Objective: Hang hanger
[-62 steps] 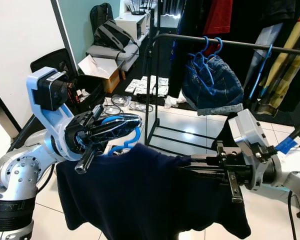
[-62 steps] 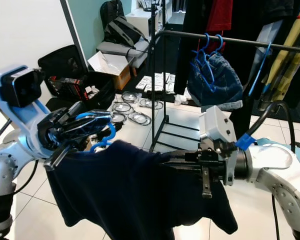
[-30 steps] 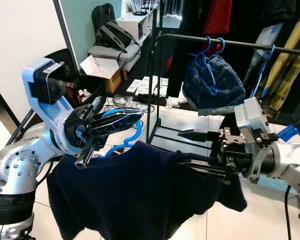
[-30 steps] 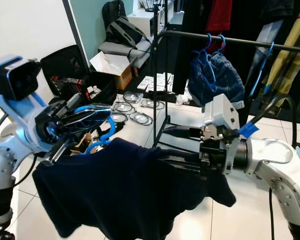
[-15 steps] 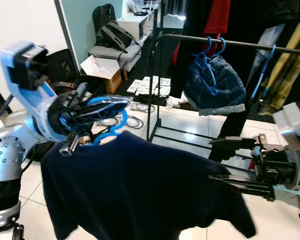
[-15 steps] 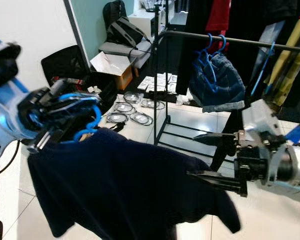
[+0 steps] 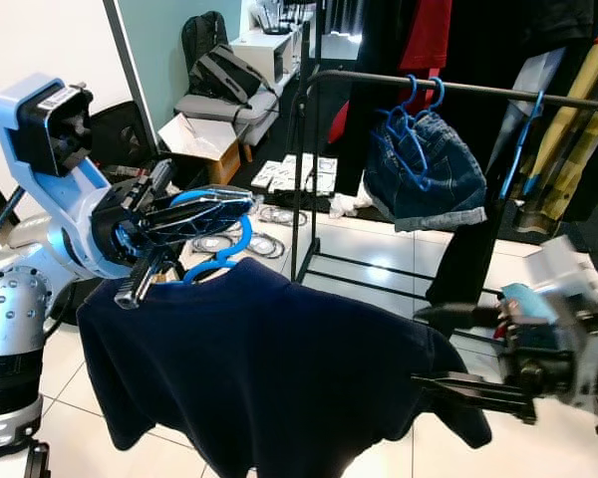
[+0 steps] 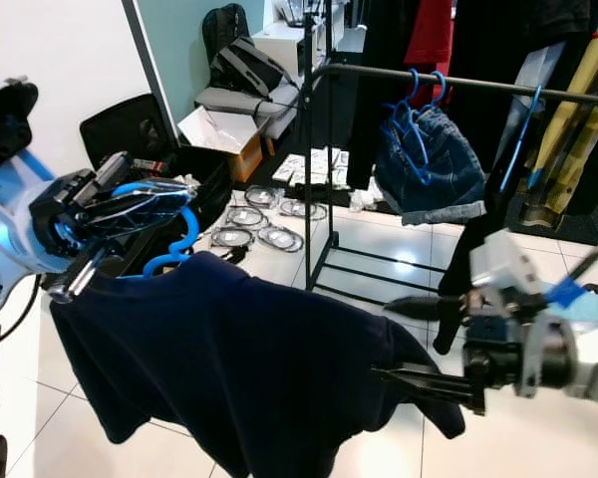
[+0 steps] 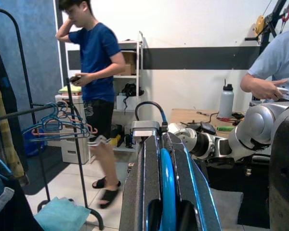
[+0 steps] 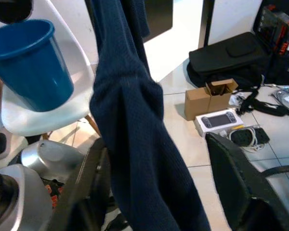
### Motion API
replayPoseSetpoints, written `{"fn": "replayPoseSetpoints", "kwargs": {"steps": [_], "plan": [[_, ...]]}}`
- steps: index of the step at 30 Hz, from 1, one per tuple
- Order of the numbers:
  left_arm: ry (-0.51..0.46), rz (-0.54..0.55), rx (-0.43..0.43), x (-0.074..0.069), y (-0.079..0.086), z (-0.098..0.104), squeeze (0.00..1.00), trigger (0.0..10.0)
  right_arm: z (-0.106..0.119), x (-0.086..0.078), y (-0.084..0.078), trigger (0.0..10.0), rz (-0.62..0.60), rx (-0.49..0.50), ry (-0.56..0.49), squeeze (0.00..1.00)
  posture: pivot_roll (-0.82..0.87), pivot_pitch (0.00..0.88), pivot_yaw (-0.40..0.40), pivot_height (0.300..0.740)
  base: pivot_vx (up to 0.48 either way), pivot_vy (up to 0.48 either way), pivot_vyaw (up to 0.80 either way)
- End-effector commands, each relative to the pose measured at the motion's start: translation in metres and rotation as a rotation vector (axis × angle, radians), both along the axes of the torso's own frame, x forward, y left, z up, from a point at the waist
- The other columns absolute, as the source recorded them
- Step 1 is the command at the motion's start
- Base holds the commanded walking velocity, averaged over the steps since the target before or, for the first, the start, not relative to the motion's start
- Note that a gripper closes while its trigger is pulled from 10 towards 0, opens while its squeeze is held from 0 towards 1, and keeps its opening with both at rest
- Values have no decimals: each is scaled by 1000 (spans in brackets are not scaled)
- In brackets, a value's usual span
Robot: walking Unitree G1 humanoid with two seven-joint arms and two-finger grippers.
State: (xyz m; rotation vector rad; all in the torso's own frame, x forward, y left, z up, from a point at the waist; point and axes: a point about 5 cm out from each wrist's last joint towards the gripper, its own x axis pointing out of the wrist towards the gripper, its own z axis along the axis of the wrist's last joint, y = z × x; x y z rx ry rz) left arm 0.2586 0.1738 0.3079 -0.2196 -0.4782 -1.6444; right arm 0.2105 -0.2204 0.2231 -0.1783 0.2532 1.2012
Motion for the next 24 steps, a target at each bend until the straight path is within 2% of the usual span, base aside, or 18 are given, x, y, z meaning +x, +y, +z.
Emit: {"fn": "replayPoseSetpoints", "kwargs": {"steps": [1,13,15,16,17,18,20,24], "plan": [[-66,27,9,-3,8,12,0,0,-6,0,3,0,4,-17,5,0,-86,0,34,740,0,0,0],[-73,45,12,-2,12,14,0,0,-10,-1,4,0,4,-32,14,0,-86,0,32,740,0,0,0],[-46,124,132,7,16,-3,0,0,-2,7,-7,0,-72,-62,-47,0,-91,0,33,740,0,0,0],[-46,124,132,7,16,-3,0,0,-2,7,-7,0,-72,-62,-47,0,-91,0,33,740,0,0,0],[-30,168,211,12,16,-14,0,0,2,12,-12,0,-119,-72,-86,0,-91,0,34,740,0,0,0],[-30,168,211,12,16,-14,0,0,2,12,-12,0,-119,-72,-86,0,-91,0,34,740,0,0,0],[-10,229,319,19,18,-33,0,0,8,22,-20,0,-199,-74,-148,0,-89,0,35,740,0,0,0],[12,280,366,24,22,-45,0,0,13,29,-24,0,-259,-70,-195,0,-88,0,35,740,0,0,0]]}}
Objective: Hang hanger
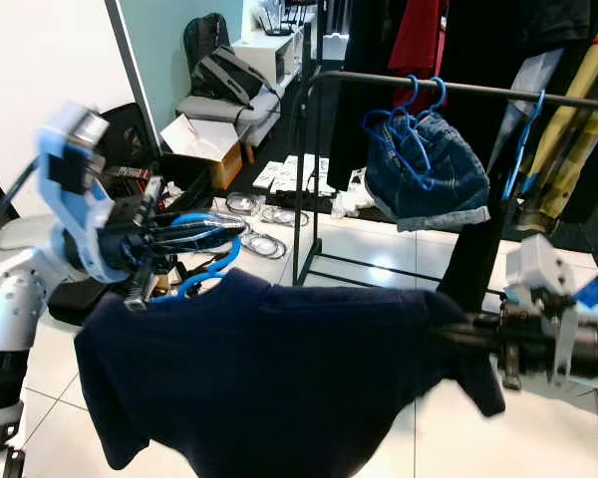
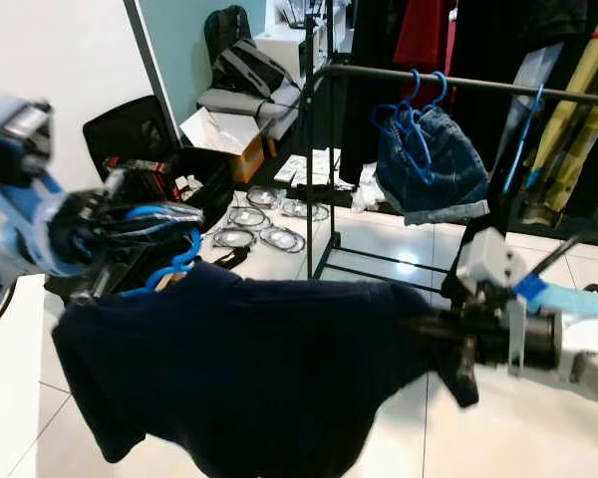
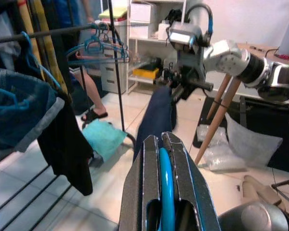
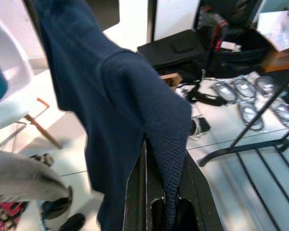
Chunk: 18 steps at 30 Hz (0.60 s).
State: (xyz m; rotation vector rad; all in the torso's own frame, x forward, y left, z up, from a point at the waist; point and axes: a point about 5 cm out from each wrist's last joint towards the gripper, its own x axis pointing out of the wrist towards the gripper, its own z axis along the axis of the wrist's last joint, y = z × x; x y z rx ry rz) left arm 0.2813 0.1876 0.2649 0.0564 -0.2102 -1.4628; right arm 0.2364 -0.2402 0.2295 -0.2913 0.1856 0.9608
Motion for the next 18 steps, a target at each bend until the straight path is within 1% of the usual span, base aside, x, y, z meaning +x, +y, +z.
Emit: {"fn": "replayPoseSetpoints", "kwargs": {"steps": [1,2,3,4,5,6,7,8,9,14,15,16,17,18], "plan": [[-11,44,47,1,8,-2,0,0,7,3,-5,0,-41,0,-53,0,-88,0,35,740,0,0,0],[-11,44,47,1,8,-2,0,0,7,3,-5,0,-41,0,-53,0,-88,0,35,740,0,0,0],[-1,79,56,4,13,-6,0,0,10,7,-7,0,-71,-2,-83,0,-89,0,35,740,0,0,0],[-1,79,56,4,13,-6,0,0,10,7,-7,0,-71,-2,-83,0,-89,0,35,740,0,0,0],[3,120,55,7,18,-7,0,0,14,11,-10,0,-105,-2,-112,0,-89,1,35,740,0,0,0],[3,120,55,7,18,-7,0,0,14,11,-10,0,-105,-2,-112,0,-89,1,35,740,0,0,0],[0,159,55,10,24,-8,0,0,18,14,-14,0,-142,0,-141,0,-89,1,35,740,0,0,0],[0,159,55,10,24,-8,0,0,18,14,-14,0,-142,0,-141,0,-89,1,35,740,0,0,0],[-6,192,53,12,30,-7,0,0,21,18,-17,0,-179,4,-164,0,-89,1,35,740,0,0,0],[-6,192,53,12,30,-7,0,0,21,18,-17,0,-179,4,-164,0,-89,1,35,740,0,0,0],[-16,222,56,15,35,-6,0,0,24,21,-21,0,-216,3,-185,0,-88,3,37,740,0,0,0],[-16,222,56,15,35,-6,0,0,24,21,-21,0,-216,3,-185,0,-88,3,37,740,0,0,0],[-29,269,58,18,40,-5,0,0,29,27,-30,0,-299,12,-222,0,-88,4,37,740,0,0,0],[-29,269,58,18,40,-5,0,0,29,27,-30,0,-299,12,-222,0,-88,4,37,740,0,0,0]]}}
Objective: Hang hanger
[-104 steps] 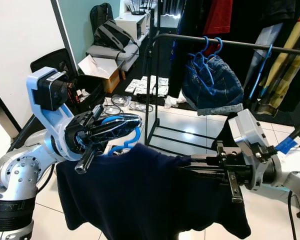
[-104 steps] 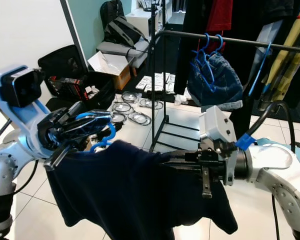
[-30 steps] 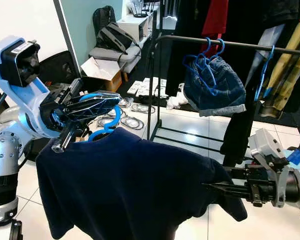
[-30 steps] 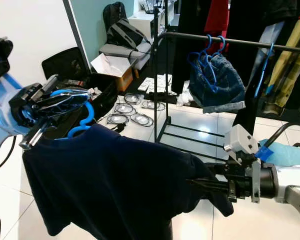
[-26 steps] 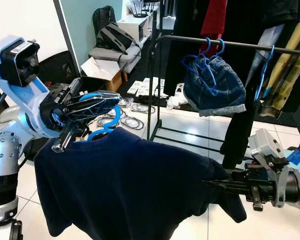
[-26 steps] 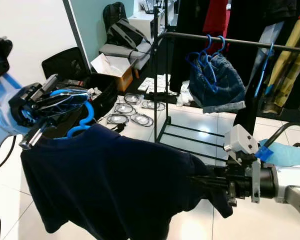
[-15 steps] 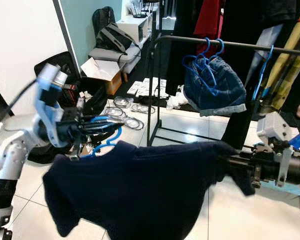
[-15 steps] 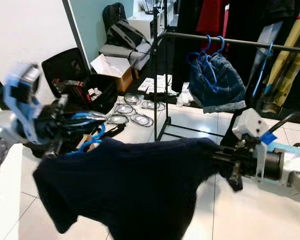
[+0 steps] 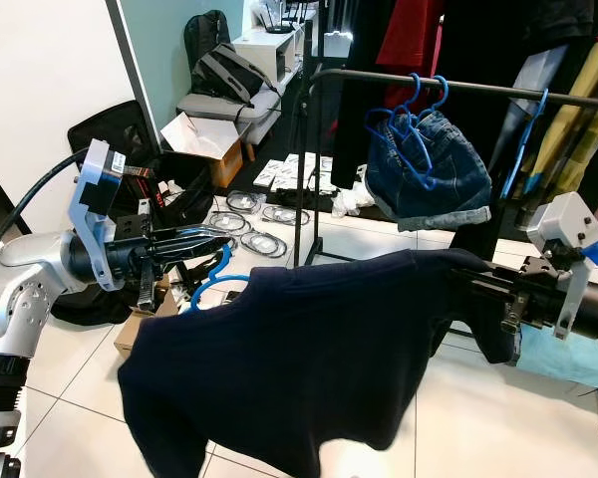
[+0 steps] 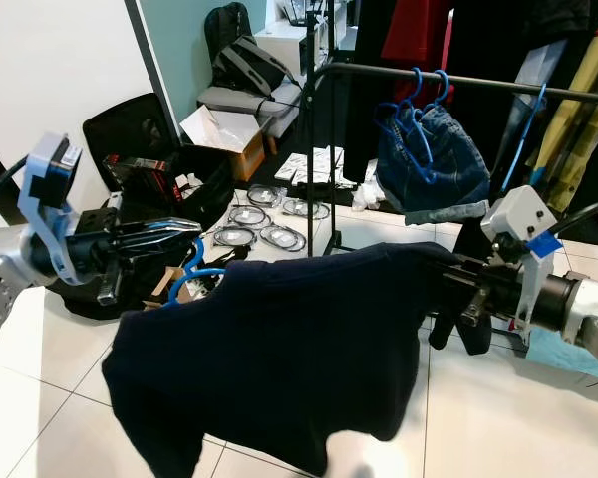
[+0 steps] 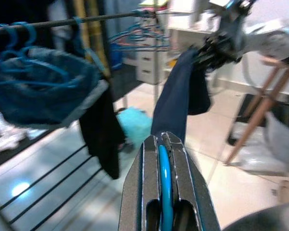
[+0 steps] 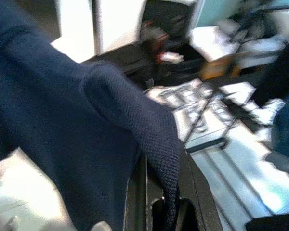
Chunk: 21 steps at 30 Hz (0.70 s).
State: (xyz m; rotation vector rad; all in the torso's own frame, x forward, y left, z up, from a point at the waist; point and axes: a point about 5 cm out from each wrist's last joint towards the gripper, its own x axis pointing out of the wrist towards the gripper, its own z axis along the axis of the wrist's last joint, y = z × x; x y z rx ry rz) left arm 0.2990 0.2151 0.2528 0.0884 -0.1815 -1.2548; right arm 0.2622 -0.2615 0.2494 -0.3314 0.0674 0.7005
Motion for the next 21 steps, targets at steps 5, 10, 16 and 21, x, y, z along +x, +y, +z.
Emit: {"fn": "replayPoseSetpoints", "kwargs": {"steps": [5,10,16,21], "plan": [[-47,112,45,4,18,8,0,0,14,7,-18,0,-143,15,-99,0,-88,4,35,740,0,0,0],[-96,368,-16,25,32,14,0,0,23,16,-42,0,-337,76,-177,0,-88,0,36,740,0,0,0],[-153,671,-326,52,36,41,0,0,-1,10,-9,0,-155,74,-70,0,-89,0,36,740,0,0,0],[-162,634,-477,52,21,52,0,863,-14,9,10,0,-88,83,-24,0,-89,0,36,740,0,0,0]]}}
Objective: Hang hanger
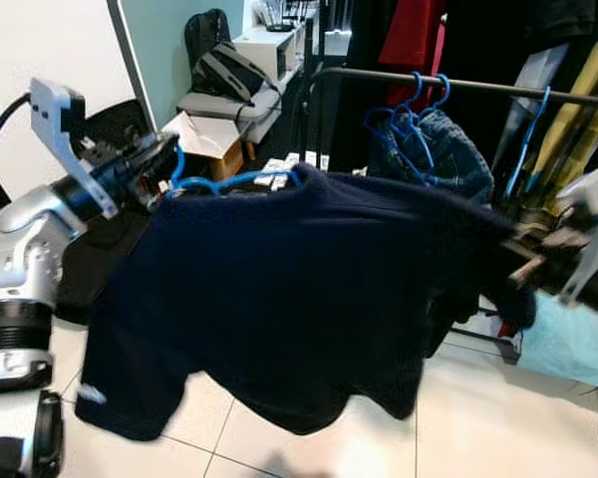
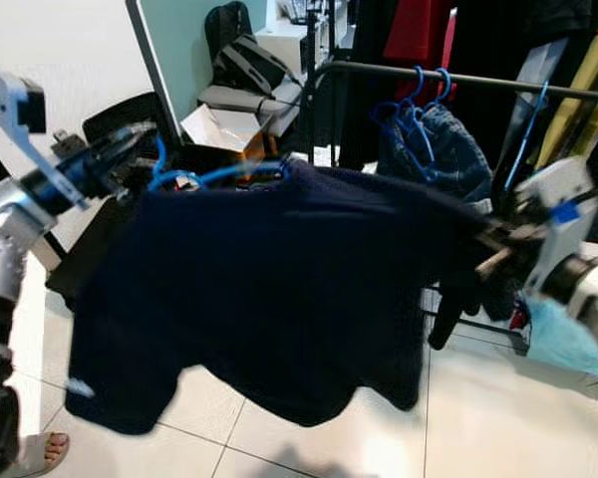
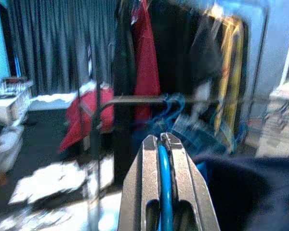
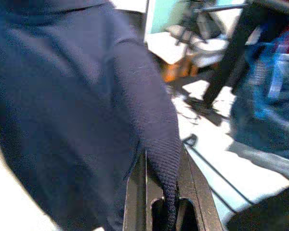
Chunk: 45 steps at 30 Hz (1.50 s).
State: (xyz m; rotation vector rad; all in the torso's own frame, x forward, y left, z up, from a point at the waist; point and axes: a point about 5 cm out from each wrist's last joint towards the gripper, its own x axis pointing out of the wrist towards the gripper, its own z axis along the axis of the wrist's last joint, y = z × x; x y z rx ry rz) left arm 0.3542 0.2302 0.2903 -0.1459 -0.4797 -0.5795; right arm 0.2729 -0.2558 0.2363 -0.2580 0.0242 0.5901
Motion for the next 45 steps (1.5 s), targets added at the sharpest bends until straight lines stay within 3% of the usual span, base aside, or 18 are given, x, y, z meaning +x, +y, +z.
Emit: {"fn": "replayPoseSetpoints", "kwargs": {"steps": [1,4,5,6,10,11,15,16,17,18,22,29,30,32,33,36,42,45], "plan": [[-80,3,-94,-3,-1,19,0,863,-6,-2,12,0,44,5,21,0,-89,0,36,740,0,0,0],[-80,3,-94,-3,-1,19,0,863,-6,-2,12,0,44,5,21,0,-89,0,36,740,0,0,0],[-119,-108,-127,-9,-16,24,0,667,-12,0,21,0,59,13,28,0,-92,0,37,740,0,0,0],[-158,-230,-145,-17,-29,28,0,2471,-14,3,29,0,63,29,25,0,-92,0,38,740,0,0,0],[-187,-313,-153,-23,-36,31,0,2314,-15,5,34,0,63,38,24,0,-91,0,38,740,0,0,0],[-211,-377,-178,-28,-39,35,0,2588,-17,6,38,0,66,38,29,0,-89,0,35,740,0,0,0],[-211,-377,-178,-28,-39,35,0,2588,-17,6,38,0,66,38,29,0,-89,0,35,740,0,0,0],[-216,-400,-178,-30,-39,37,0,3490,-19,7,38,0,61,34,39,0,-89,0,35,740,0,0,0],[-216,-400,-178,-30,-39,37,0,3490,-19,7,38,0,61,34,39,0,-89,0,35,740,0,0,0],[-223,-409,-125,-32,-37,37,0,4314,-25,4,37,0,78,-22,69,0,-93,0,33,740,0,0,0],[-236,-434,-45,-38,-39,36,0,4353,-32,-1,36,0,103,-55,103,0,-93,1,31,740,0,0,0],[-261,-468,-28,-44,-42,41,0,4392,-29,-3,39,0,124,18,106,0,-92,2,31,740,0,0,0],[-262,-475,-27,-46,-44,42,0,4314,-27,-4,40,10000,139,90,111,0,-90,2,30,740,0,0,0],[-262,-475,-27,-46,-44,42,0,4314,-27,-4,40,10000,139,90,111,0,-90,2,30,740,0,0,0],[-260,-470,-25,-47,-45,42,0,4196,-25,-5,38,10000,137,162,107,1000,-91,3,32,740,0,0,0],[-254,-468,-12,-49,-48,42,0,4078,-21,-6,34,10000,130,253,93,1000,-90,5,31,740,0,0,0],[-258,-467,18,-50,-51,42,0,4000,-18,-8,28,10000,136,317,73,1000,-89,5,30,740,0,0,0],[-266,-463,46,-52,-54,43,0,3843,-8,-12,14,10000,128,427,20,1000,-87,5,30,740,0,0,0]]}}
